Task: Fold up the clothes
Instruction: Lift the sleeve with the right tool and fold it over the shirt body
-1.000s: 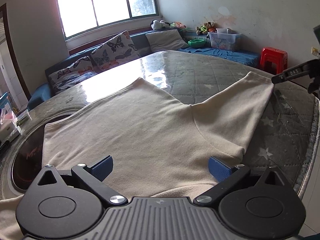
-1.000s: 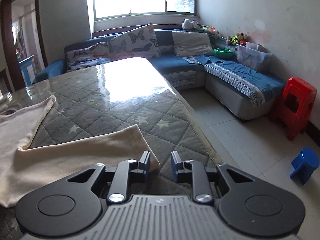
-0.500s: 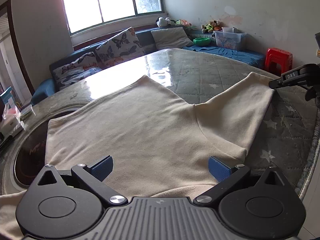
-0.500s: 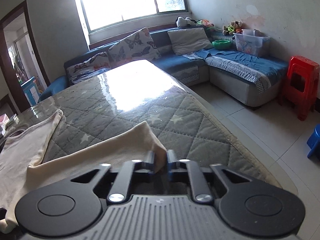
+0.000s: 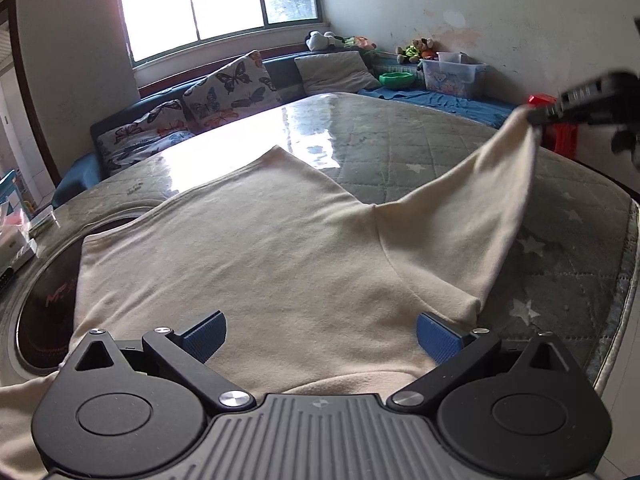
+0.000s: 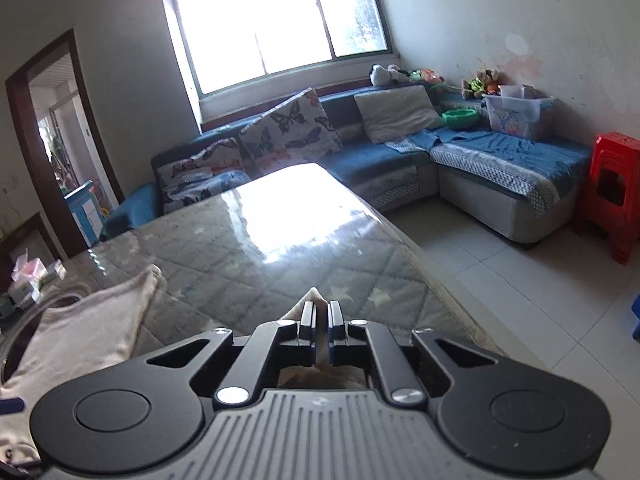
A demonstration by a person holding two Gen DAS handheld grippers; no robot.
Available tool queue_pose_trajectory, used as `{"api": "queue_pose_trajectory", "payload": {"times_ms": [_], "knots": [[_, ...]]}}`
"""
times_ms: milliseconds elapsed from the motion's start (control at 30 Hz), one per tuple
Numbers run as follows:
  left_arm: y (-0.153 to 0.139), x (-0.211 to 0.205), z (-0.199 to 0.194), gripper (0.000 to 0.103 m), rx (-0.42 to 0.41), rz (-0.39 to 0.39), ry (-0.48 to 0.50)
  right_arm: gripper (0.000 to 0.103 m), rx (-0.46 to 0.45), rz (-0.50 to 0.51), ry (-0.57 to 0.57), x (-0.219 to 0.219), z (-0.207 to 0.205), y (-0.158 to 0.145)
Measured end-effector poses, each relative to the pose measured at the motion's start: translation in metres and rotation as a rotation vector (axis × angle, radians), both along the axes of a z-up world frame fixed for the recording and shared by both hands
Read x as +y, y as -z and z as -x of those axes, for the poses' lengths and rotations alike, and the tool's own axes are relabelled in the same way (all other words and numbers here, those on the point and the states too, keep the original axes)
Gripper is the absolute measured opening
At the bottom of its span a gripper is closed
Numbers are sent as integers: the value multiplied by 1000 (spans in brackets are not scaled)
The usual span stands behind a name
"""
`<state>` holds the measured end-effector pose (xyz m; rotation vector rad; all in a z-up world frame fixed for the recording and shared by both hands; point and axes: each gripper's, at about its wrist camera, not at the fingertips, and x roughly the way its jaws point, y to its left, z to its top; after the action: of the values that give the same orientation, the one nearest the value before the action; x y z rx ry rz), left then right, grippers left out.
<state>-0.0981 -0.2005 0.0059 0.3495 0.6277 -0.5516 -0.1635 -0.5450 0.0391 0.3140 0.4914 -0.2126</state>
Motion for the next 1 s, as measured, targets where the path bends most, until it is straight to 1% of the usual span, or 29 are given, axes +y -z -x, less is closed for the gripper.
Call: {"api": "queue_pose_trajectory", "payload": {"times_ms": [133,300,367,433,600,633,700,867,1000], "knots": [[-1,0,2,103,-2,15,7,4,-67,29,-53,16,-2,-30],[-10,15,6,103,-16,59,-4,4,-138,59,-140,42,-5,-66],[-15,24,7,103,-24,76,-19,4,-169,73,-209,62,-8,-85],[-19,36,10,103,-33,95,-40,4,-191,89,-278,84,-13,-98],[-27,75,15,103,-61,132,-123,4,-216,128,-467,145,-31,-117],[-28,84,16,103,-64,137,-146,4,-213,130,-494,154,-35,-117],[-28,102,16,103,-67,145,-190,4,-192,140,-595,195,-43,-111],[-24,137,20,103,-64,141,-281,5,-99,131,-762,265,-55,-76],[-22,151,25,103,-56,138,-322,11,8,92,-870,293,-56,-46]]}}
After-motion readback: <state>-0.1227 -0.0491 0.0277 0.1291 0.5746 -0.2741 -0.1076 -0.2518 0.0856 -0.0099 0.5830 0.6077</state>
